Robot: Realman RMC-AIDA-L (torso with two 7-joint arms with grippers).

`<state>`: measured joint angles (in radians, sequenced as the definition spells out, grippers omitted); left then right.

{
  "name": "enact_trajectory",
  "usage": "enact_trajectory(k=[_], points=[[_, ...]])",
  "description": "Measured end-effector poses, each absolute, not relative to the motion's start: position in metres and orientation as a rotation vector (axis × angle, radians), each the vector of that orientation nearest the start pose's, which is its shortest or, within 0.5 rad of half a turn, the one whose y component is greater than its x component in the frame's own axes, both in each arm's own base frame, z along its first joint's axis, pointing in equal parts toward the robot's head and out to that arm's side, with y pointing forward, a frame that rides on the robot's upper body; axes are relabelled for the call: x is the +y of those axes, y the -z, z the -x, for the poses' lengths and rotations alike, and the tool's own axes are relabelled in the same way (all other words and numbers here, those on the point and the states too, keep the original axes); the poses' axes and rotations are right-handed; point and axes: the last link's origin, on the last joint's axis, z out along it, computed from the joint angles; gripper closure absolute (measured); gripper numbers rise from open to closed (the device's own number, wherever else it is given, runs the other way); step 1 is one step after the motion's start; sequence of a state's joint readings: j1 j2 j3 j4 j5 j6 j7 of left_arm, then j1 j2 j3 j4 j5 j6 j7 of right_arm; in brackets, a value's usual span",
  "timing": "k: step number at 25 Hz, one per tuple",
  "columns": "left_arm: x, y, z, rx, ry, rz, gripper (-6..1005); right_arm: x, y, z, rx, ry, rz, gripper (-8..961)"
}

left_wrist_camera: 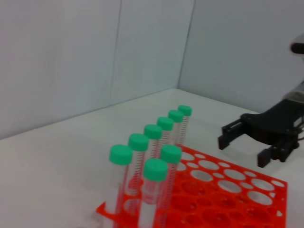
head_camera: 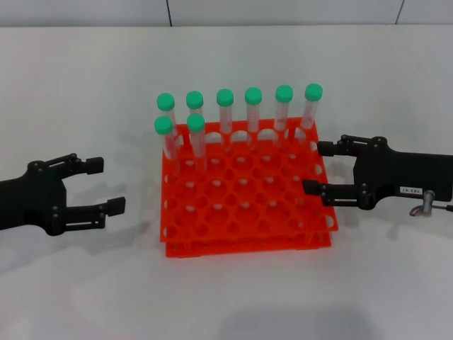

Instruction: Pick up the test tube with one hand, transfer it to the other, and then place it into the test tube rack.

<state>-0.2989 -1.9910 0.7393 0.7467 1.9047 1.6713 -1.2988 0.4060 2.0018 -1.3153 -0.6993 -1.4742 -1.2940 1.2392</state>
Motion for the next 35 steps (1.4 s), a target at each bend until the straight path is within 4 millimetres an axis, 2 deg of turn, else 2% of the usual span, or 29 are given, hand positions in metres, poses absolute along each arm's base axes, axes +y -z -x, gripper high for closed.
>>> enact_trajectory(k=[15,27,35], points=[[0.2728,-0.0541,0.3245,-0.594,0.653,2.603,106,0.3186,0.0195,-0.2593,0.371,-0.66,2.738,183],[0.2693,-0.0472,0.3185,-0.586,0.645,2.694,106,0.3203,0.0193,-0.2591,0.369,-0.655,2.737,184],[0.2692,-0.0478,0.3178,-0.585,0.652,2.695,106,0.3199,0.0193,-0.2597,0.372,-0.654,2.737,184]])
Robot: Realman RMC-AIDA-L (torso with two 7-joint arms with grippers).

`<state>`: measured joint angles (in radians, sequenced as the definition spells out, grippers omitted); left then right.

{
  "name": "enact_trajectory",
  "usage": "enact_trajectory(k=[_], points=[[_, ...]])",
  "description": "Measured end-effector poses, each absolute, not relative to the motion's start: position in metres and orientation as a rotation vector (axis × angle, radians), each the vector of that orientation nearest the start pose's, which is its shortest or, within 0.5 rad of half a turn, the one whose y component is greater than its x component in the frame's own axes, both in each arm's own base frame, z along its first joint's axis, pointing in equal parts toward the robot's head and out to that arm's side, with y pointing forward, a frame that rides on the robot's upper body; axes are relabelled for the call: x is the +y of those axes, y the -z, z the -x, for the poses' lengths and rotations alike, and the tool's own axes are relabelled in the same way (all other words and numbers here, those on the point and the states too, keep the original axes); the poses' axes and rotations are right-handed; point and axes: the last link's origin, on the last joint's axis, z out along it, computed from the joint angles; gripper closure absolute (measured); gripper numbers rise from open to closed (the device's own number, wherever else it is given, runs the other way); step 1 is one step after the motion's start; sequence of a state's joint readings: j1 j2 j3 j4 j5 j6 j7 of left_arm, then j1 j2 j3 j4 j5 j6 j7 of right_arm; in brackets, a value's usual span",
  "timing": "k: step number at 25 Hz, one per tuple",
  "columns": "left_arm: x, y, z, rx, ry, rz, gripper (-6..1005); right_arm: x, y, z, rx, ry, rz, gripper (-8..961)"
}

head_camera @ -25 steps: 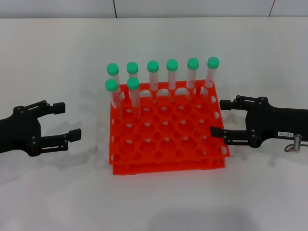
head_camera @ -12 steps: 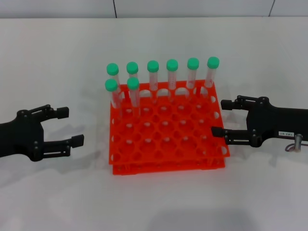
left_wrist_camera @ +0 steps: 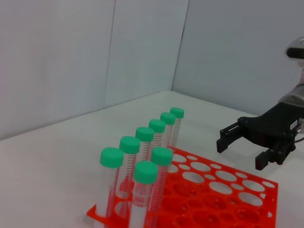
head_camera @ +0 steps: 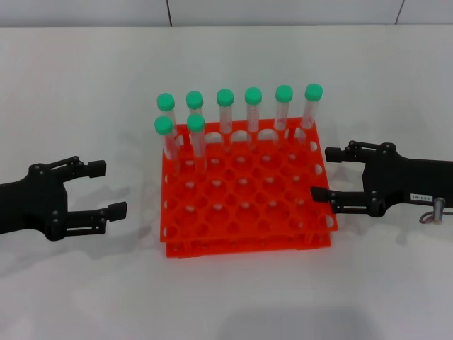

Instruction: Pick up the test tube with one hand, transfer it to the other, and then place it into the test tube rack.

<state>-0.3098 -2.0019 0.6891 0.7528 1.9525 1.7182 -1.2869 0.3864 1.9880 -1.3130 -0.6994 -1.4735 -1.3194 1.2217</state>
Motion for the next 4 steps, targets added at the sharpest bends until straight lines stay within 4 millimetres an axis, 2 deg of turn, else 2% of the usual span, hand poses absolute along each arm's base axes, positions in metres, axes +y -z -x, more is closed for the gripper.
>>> enact_trajectory(k=[4], points=[[0.2704,-0.048,0.3182,-0.584,0.646,2.69,106,0.3196,0.0194,-0.2601,0.374,-0.652,2.737,184]])
